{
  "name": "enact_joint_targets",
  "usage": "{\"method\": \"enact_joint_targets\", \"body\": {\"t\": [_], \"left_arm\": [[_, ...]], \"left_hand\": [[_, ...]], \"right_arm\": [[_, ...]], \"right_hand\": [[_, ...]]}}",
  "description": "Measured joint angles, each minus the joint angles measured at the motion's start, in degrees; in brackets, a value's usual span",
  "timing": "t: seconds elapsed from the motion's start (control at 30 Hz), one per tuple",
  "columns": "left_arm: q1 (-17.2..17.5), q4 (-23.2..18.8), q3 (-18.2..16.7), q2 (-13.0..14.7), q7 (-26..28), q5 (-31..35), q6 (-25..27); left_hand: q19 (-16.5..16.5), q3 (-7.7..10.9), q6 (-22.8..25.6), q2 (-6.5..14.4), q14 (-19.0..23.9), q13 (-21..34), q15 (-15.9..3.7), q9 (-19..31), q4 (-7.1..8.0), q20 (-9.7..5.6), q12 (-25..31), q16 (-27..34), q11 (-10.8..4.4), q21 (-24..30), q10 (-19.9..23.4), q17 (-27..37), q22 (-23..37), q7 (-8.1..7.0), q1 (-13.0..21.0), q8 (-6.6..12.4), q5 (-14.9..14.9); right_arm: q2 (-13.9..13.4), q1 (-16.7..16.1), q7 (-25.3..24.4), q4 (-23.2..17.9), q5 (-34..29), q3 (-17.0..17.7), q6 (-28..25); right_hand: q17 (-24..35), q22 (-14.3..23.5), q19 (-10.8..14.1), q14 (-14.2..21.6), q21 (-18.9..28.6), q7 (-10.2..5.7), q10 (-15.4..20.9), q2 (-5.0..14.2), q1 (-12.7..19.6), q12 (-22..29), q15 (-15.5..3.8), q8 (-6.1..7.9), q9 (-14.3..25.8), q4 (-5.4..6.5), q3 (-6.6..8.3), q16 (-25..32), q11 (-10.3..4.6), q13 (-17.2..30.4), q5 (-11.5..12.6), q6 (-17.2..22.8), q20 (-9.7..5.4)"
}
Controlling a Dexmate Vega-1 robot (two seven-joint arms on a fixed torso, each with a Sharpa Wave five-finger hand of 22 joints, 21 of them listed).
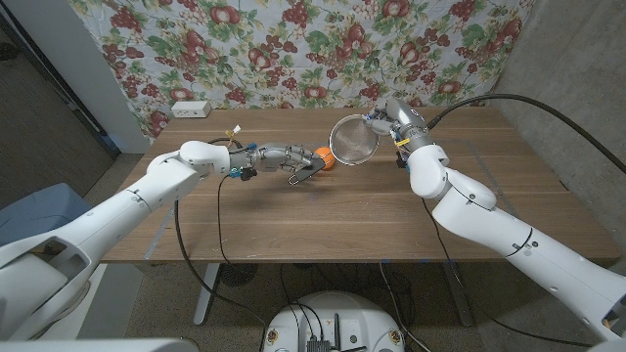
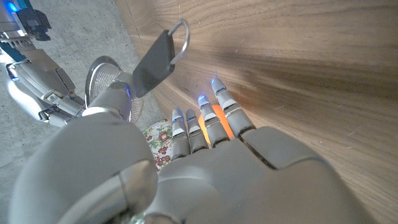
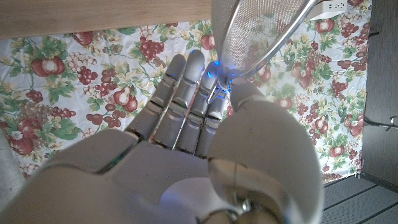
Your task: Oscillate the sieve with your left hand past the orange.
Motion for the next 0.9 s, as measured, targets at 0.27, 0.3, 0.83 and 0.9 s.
{"method": "enact_joint_targets", "body": {"t": [0.27, 0.3, 0.83, 0.9], "left_arm": [[-0.8, 0.9, 0.3, -0.5, -1.4, -0.7, 0.4], [-0.9, 1.0, 0.3, -0.6, -1.5, -0.7, 0.4], [-2.9, 3.1, 1.3, -1.7, -4.8, -1.8, 2.0], [-3.1, 3.4, 1.5, -1.9, -5.0, -1.8, 2.2]], "left_hand": [[-0.7, 0.46, 0.3, 2.1, 0.0, 0.0, 0.00, 0.3, 0.21, 0.91, 0.0, 0.0, 0.44, -0.4, 0.4, 0.3, 0.1, 0.31, 0.2, 0.00, -0.8], [-0.9, 0.33, 0.3, 2.5, 0.0, 0.0, 0.00, 0.3, 0.50, 1.05, 0.0, 0.0, 0.44, -0.4, 0.4, 0.3, 0.1, 0.31, 0.0, 0.00, -0.8], [1.3, 1.25, 1.0, 8.9, 3.8, 0.3, 0.93, 0.3, 2.38, 1.10, 0.4, 0.3, 2.41, 0.2, 3.9, 0.3, 0.4, 1.68, -2.1, -0.21, -2.2], [1.8, 1.25, 0.9, 9.2, 4.2, 0.3, 1.35, 0.3, 2.38, 1.53, 0.7, 0.3, 2.70, 0.4, 4.8, 0.1, 0.4, 1.75, -2.4, -0.21, -2.2]], "right_arm": [[0.6, -0.2, -0.5, 0.5, -0.8, 0.2, 1.5], [0.6, -0.2, -0.5, 0.6, -0.9, 0.2, 1.6], [1.5, -0.1, -0.6, 1.9, -2.4, 0.2, 3.7], [1.6, -0.1, -0.6, 2.0, -2.6, 0.2, 4.0]], "right_hand": [[0.5, 0.0, -0.2, 0.0, 0.5, 0.00, 0.0, 0.00, 0.0, 0.0, 0.00, 0.01, 0.0, -0.02, 0.01, -0.4, 0.00, -0.1, -0.2, 0.0, 0.23], [0.5, 0.0, -0.4, 0.0, 0.6, 0.00, 0.0, 0.00, 0.0, 0.0, 0.00, 0.03, 0.0, -0.17, 0.16, -0.4, 0.00, 0.0, -0.2, 0.0, 0.42], [1.1, -0.3, -0.7, 0.0, 1.3, -0.13, 0.1, 0.00, 0.0, -0.2, 0.00, 0.14, -0.3, -0.14, 0.18, -0.4, -0.09, 0.3, -0.3, 0.1, 0.11], [1.1, -0.3, -0.7, 0.0, 1.3, -0.11, 0.1, 0.00, 0.0, -0.2, 0.01, 0.14, -0.3, -0.06, 0.26, -0.4, -0.09, 0.3, -0.2, 0.2, 0.11]]}}
